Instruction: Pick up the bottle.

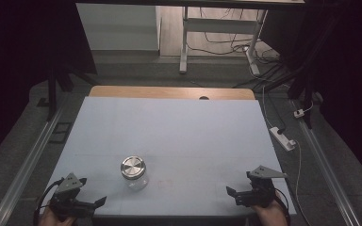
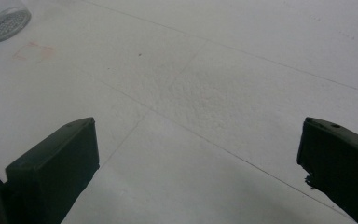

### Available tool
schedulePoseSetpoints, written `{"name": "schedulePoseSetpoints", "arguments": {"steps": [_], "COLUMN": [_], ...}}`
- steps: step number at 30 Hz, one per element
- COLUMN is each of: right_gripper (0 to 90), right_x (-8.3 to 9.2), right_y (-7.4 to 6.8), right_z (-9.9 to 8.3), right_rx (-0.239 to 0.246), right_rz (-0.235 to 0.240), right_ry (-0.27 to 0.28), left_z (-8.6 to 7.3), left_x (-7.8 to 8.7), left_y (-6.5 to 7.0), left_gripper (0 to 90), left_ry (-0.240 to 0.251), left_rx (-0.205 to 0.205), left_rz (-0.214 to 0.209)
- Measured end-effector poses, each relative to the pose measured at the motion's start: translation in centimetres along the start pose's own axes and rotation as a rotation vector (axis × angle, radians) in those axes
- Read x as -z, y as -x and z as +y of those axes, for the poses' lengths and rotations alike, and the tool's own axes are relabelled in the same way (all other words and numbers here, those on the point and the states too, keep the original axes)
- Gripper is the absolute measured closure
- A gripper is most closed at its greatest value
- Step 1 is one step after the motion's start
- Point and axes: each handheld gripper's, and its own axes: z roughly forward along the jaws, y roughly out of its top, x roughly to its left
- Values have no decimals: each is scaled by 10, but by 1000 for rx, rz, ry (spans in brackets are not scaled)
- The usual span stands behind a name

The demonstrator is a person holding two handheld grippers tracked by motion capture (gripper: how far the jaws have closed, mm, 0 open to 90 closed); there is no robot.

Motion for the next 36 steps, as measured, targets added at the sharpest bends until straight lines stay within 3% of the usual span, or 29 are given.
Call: {"name": "schedulePoseSetpoints", "arguments": {"steps": [6, 14, 22, 26, 36], "right_gripper": [0, 0, 0, 0, 0], "right_x": [0, -1, -2, -2, -2], "right_y": [0, -1, -2, -2, -2], "right_z": [0, 0, 1, 1, 1], "right_rx": [0, 14, 19, 22, 29], "right_rz": [0, 9, 12, 13, 17], "right_ry": [-5, -15, -23, -24, -26], "left_z": [3, 9, 22, 25, 36], "left_x": [-3, -5, -13, -16, -26], "left_y": [2, 2, 5, 3, 5], "left_gripper": [0, 0, 0, 0, 0], "left_ry": [5, 20, 31, 59, 79], "left_rx": [-18, -8, -45, -54, -89], "left_rz": [-15, -48, -100, -122, -124]}}
